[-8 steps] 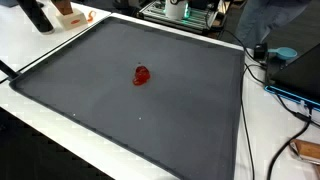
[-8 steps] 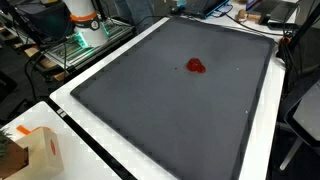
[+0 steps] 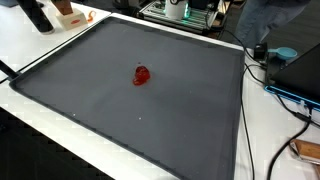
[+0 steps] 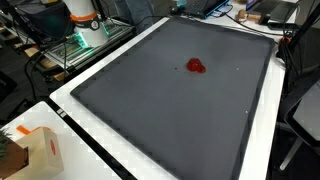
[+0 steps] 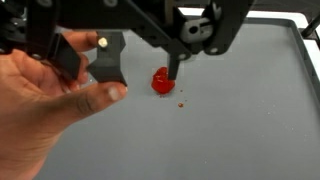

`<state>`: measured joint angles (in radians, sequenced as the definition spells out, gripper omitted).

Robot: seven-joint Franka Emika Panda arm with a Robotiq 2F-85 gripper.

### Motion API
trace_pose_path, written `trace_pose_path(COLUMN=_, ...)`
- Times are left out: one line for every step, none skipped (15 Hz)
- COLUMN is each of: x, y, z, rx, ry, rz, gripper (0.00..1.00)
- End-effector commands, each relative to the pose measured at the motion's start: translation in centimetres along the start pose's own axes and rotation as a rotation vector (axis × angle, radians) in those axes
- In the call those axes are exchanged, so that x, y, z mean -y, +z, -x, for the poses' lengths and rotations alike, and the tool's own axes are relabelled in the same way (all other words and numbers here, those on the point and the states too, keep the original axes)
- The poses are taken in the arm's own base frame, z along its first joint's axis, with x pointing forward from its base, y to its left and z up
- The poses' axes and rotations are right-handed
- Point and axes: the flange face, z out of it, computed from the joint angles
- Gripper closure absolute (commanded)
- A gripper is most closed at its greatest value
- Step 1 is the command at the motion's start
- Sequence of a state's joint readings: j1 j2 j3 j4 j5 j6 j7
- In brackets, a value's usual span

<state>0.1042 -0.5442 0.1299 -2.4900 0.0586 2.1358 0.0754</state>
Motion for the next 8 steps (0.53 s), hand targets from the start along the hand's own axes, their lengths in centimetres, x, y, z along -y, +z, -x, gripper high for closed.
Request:
trace_pose_path(x=-0.34, y=0.2, z=-0.1, rx=-0.003, ry=-0.008, rz=-0.021, gripper=0.42)
trace_pose_path(x=-0.4, y=0.2, z=-0.12, rx=-0.003, ry=-0.008, rz=-0.022, gripper=0.49)
trace_pose_path(x=-0.45, y=0.2, z=-0.14, rx=-0.003, ry=-0.009, rz=-0.023, gripper=0.58)
trace_pose_path(x=-0.49, y=0.21, z=-0.15, rx=-0.002, ry=-0.01, rz=-0.023, gripper=0.65)
trace_pose_path(x=-0.52, y=0.2, z=-0.17, rx=-0.003, ry=-0.012, rz=-0.024, gripper=0.73)
trace_pose_path(x=-0.54, y=0.21, z=-0.18, rx=-0.002, ry=-0.016, rz=-0.023, gripper=0.8)
trace_pose_path(x=-0.55, y=0.21, z=-0.18, rx=-0.003, ry=-0.018, rz=-0.023, gripper=0.87)
trace_pose_path(x=-0.56, y=0.22, z=-0.16, rx=-0.003, ry=-0.019, rz=-0.023, gripper=0.96)
